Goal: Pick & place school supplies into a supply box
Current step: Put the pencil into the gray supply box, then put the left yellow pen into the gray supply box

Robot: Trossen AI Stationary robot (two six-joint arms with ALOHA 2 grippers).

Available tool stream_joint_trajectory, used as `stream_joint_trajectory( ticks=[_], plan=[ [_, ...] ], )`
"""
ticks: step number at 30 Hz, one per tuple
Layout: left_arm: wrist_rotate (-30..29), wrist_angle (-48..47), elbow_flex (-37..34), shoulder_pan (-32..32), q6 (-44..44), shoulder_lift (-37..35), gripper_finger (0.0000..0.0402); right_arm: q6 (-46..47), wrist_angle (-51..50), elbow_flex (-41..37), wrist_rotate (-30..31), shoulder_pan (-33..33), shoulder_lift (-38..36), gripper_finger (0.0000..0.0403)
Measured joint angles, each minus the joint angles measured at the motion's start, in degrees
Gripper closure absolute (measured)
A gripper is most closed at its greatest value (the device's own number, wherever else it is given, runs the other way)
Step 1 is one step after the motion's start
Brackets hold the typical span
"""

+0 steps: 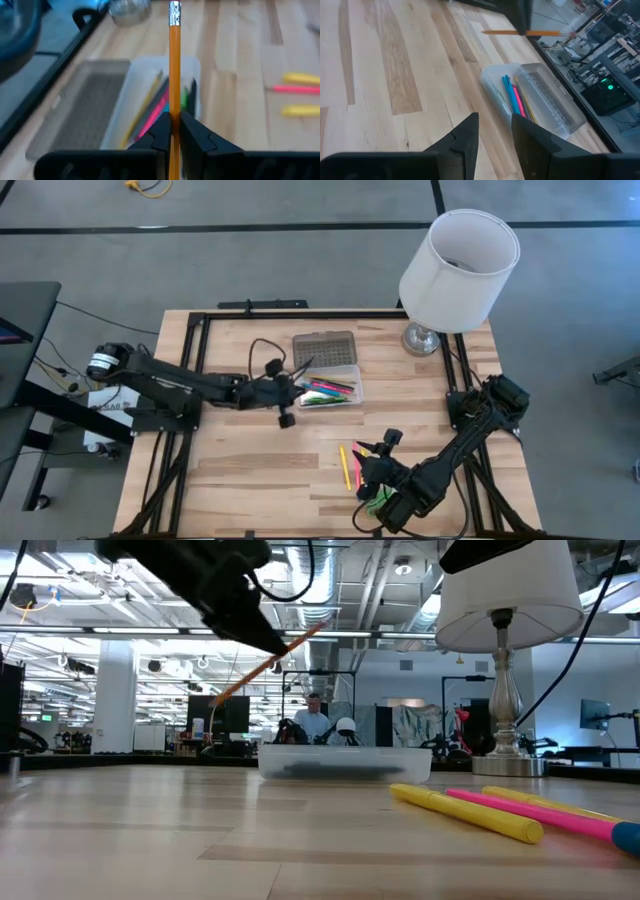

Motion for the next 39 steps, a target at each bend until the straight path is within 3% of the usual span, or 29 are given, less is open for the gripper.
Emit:
stream_joint_trajectory(
  ticks=[12, 18, 26, 39],
  plan=[
    [6.7, 20.7, 0.0, 10.2, 5.4, 13.6, 0.0387, 0.0, -0.3, 0.0, -0.6, 0.1, 0.0, 0.0291],
    [12.1, 23.7, 0.0, 13.4, 4.0, 17.9, 0.0387, 0.0, -0.4, 0.0, -1.4, 0.1, 0.0, 0.0291],
    [12.3, 24.5, 0.0, 14.2, 3.9, 20.3, 0.0384, 0.0, -0.3, 0.0, -2.0, 0.1, 0.0, 0.0291],
    [13.3, 24.3, 0.0, 14.0, 4.8, 20.3, 0.0281, 0.0, -0.3, 0.0, -2.7, 0.1, 0.0, 0.0291]
  ],
)
